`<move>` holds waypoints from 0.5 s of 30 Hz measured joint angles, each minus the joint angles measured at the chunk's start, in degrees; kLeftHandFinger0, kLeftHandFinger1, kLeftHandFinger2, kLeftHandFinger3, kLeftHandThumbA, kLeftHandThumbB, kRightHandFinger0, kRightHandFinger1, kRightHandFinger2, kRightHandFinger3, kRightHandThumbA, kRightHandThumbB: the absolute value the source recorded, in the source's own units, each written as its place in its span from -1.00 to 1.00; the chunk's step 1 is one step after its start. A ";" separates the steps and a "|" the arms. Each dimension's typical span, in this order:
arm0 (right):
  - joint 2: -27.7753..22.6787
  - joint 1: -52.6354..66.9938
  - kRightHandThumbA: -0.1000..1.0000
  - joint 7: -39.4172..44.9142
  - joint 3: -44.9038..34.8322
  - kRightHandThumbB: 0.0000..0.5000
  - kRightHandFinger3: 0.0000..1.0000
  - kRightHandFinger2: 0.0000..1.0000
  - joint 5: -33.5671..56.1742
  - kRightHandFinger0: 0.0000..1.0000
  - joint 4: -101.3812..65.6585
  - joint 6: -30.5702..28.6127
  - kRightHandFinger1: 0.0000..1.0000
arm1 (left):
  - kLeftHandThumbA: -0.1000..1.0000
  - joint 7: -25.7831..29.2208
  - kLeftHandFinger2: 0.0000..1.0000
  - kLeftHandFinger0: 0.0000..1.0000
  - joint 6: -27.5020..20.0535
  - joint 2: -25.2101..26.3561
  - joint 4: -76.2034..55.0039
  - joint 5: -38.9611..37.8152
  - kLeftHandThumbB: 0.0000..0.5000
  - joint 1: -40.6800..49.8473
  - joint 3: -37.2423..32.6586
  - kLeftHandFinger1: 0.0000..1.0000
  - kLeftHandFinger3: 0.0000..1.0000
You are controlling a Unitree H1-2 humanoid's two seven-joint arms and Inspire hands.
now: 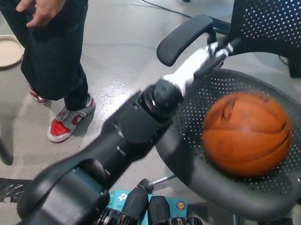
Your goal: The robot grabs the basketball from a person using both hands and then drops it on the black chair in the front
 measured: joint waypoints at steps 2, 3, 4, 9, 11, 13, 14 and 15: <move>-1.58 -0.86 1.00 0.07 0.16 0.55 1.00 1.00 -0.79 1.00 -0.23 -0.09 1.00 | 1.00 -0.78 1.00 1.00 0.01 1.06 -0.89 -0.43 0.49 -0.72 1.13 1.00 1.00; -2.20 -1.01 1.00 0.07 0.26 0.49 1.00 1.00 -1.14 1.00 -0.55 -0.09 1.00 | 1.00 -1.18 1.00 1.00 0.04 1.62 -1.25 -0.65 0.50 -0.97 1.72 1.00 1.00; -2.58 -1.04 1.00 0.07 0.40 0.48 1.00 1.00 -1.64 1.00 -1.07 -0.09 1.00 | 1.00 -1.54 1.00 1.00 0.08 2.16 -1.54 -0.77 0.50 -1.16 2.09 1.00 1.00; -3.09 -0.72 1.00 0.06 0.97 0.29 1.00 1.00 -3.18 1.00 -4.54 -0.11 1.00 | 1.00 -3.14 1.00 1.00 0.63 3.70 -4.59 -0.94 0.43 -1.25 2.59 1.00 1.00; -3.08 -0.43 1.00 0.11 1.24 0.29 1.00 1.00 -3.73 1.00 -6.53 -0.11 1.00 | 1.00 -3.76 1.00 1.00 1.12 3.76 -6.59 -1.02 0.41 -1.15 2.61 1.00 1.00; -3.06 0.22 1.00 0.12 1.76 0.20 1.00 1.00 -4.58 1.00 -9.13 -0.04 1.00 | 1.00 -4.53 1.00 1.00 1.80 3.74 -9.62 -1.09 0.42 -0.80 2.56 1.00 1.00; -3.03 0.73 1.00 0.12 2.12 0.21 1.00 1.00 -4.93 1.00 -11.07 0.07 1.00 | 1.00 -4.87 1.00 1.00 2.06 3.75 -11.00 -1.10 0.38 -0.46 2.50 1.00 1.00; -2.97 1.51 1.00 0.11 2.42 0.23 1.00 1.00 -5.24 1.00 -13.54 0.31 1.00 | 1.00 -5.32 1.00 1.00 2.25 3.76 -12.45 -1.09 0.37 0.00 2.39 1.00 1.00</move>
